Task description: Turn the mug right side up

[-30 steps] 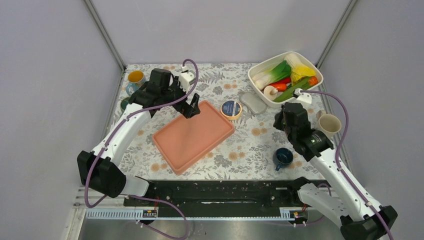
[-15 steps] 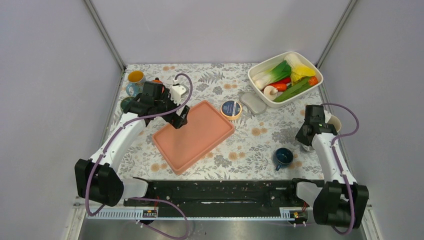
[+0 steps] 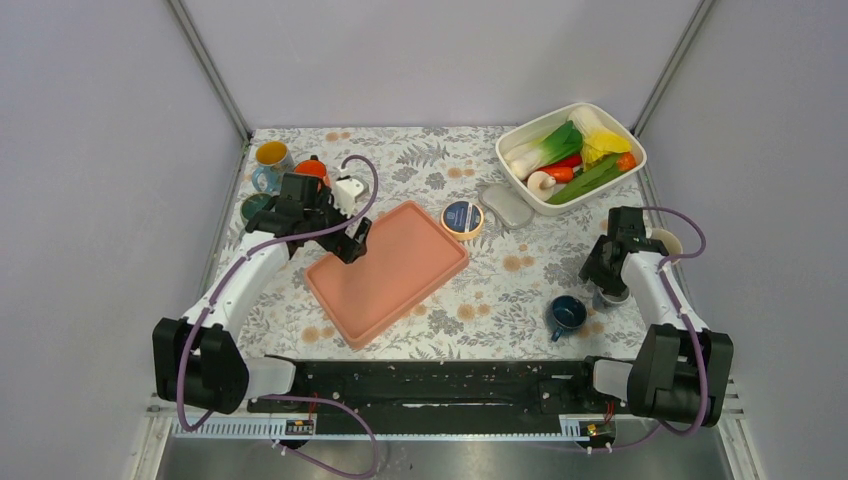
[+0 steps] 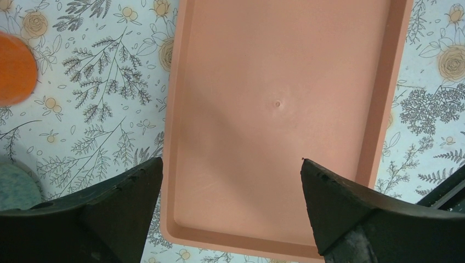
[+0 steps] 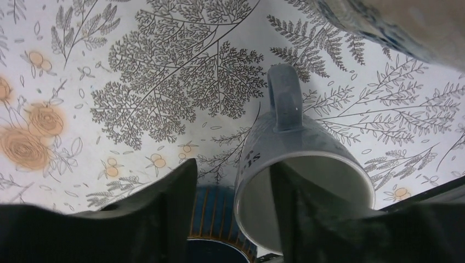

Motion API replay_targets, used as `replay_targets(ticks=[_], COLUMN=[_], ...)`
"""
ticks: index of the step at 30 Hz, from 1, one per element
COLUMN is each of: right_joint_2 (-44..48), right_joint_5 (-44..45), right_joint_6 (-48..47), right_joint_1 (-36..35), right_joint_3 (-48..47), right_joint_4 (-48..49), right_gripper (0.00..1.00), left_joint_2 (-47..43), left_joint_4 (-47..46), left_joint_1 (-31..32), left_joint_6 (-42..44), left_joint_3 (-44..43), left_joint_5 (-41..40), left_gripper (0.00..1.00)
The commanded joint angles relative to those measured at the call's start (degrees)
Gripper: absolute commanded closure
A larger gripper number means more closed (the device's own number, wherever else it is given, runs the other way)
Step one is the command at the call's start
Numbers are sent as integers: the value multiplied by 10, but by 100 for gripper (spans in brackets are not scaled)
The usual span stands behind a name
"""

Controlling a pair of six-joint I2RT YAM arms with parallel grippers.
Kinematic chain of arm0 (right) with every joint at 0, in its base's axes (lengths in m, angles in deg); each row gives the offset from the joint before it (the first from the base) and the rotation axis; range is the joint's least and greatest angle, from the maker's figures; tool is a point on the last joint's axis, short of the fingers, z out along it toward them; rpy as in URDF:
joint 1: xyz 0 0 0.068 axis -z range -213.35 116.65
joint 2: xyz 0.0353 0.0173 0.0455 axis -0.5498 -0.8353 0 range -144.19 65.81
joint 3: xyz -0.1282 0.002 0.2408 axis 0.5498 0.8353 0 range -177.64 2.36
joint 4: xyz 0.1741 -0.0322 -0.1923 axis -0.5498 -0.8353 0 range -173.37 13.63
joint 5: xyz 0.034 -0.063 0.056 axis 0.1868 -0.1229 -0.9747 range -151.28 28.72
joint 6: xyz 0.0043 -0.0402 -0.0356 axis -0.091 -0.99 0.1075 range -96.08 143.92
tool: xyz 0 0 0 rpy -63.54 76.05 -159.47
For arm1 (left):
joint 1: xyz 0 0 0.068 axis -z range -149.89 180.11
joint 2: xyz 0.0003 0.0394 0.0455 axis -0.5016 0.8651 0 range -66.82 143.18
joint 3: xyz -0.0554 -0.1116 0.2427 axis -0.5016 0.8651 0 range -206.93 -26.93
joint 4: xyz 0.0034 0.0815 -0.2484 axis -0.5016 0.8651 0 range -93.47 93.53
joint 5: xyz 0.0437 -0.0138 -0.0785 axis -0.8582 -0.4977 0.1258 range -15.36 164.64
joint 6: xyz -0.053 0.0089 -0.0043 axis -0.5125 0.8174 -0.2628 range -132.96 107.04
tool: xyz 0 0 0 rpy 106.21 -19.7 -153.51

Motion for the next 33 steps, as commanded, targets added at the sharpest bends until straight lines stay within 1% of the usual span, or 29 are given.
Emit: replay_targets(ticks=[1, 2, 3, 4, 6, 9, 10, 12, 15, 16, 18, 21, 24, 27, 30, 33], right_joint_2=[26, 35, 45, 59, 79, 108, 122, 162, 239, 262, 302, 360, 435, 489, 519, 527], right_joint_5=[-30, -35, -38, -36, -25, -3, 10, 26, 1, -15, -42, -53, -33, -11, 6, -13], right_joint_6=[-11, -13, -16, -20, -31, -68, -85, -129, -173, -175, -169, -161, -153, -141, -130, -128], right_joint_1=[2, 0, -3, -8, -26, -80, -117, -179, -238, -245, -247, -247, -248, -247, -248, -248], right_joint_3=[-31, -39, -48, -56, -77, -105, -101, -63, 38, 72, 129, 194, 240, 276, 289, 291], right_joint_4=[1, -3, -6, -11, -20, -7, 20, 103, 254, 293, 348, 386, 390, 387, 373, 373], right_gripper=[27, 9, 2, 1, 1, 1, 0, 1, 0, 1, 1, 1, 0, 0, 0, 1], left_joint_2=[-36, -46, -58, -68, -90, -115, -120, -130, -164, -181, -211, -242, -285, -320, -350, -388], left_joint_4=[-103, -134, -167, -199, -259, -349, -381, -417, -441, -450, -474, -481, -439, -415, -437, -435], left_joint_1=[-11, -14, -16, -16, -16, -16, -16, -16, -16, -16, -17, -18, -18, -20, -20, -20], left_joint_6=[-39, -55, -72, -87, -112, -167, -184, -208, -222, -222, -222, -221, -213, -215, -209, -208], left_joint_3=[33, 46, 63, 81, 114, 167, 188, 213, 250, 266, 299, 330, 350, 374, 427, 453], left_joint_5=[-15, -30, -46, -61, -85, -126, -146, -174, -210, -213, -250, -289, -312, -338, -351, -356], left_gripper=[1, 1, 1, 1, 1, 1, 1, 1, 1, 1, 1, 1, 1, 1, 1, 1])
